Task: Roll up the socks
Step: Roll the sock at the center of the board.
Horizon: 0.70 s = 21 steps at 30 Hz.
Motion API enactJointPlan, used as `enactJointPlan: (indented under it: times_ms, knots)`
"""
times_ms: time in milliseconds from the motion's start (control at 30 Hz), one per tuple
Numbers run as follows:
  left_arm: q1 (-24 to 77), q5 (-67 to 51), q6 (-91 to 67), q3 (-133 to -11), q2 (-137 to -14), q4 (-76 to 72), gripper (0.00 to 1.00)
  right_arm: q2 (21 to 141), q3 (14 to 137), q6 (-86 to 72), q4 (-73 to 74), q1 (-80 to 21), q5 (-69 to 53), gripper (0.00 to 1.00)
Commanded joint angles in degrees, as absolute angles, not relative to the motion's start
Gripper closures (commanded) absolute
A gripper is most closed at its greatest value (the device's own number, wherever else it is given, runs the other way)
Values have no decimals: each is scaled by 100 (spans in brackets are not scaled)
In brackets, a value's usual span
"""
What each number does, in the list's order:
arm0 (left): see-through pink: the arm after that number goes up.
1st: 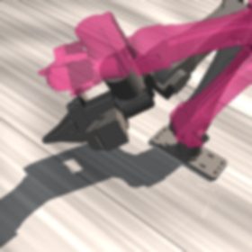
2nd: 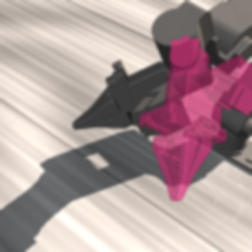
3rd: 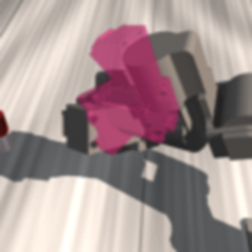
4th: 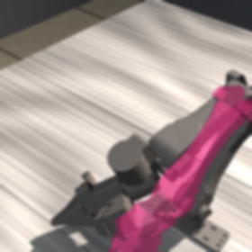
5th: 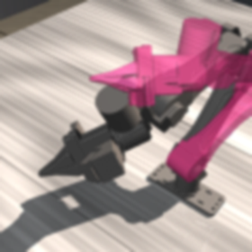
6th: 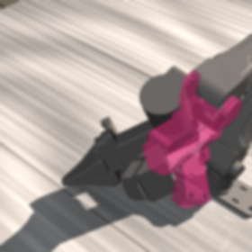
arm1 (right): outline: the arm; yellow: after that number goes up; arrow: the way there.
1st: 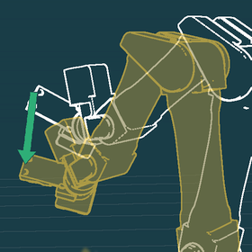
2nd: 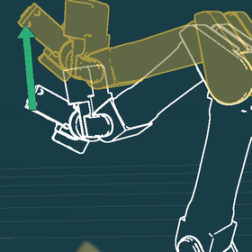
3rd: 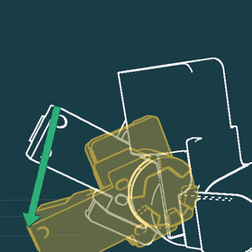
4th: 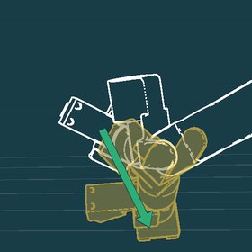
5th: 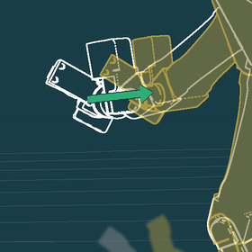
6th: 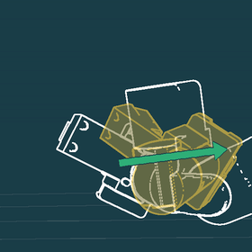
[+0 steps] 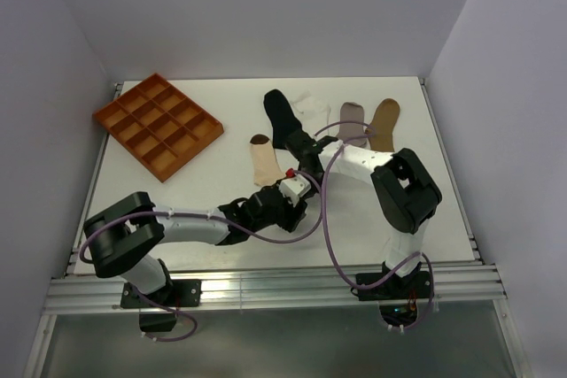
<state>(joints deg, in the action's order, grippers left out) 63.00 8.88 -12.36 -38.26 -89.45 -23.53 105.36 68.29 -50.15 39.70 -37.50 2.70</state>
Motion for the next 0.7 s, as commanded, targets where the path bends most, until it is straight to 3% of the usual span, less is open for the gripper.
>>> enactJointPlan:
  times_ms: [0, 267, 667]
  knots:
    - [6337, 984, -941, -4166, -9157, -2514, 41, 10793, 6768, -4966, 3911, -3727, 211, 100]
    - [6354, 1072, -826, -4306, -9518, -2356, 49, 10846, 6812, -4931, 3920, -3727, 167, 100]
    - [6354, 1564, -861, -4544, -9809, -2048, 52, 10837, 6768, -4896, 3876, -3718, 105, 100]
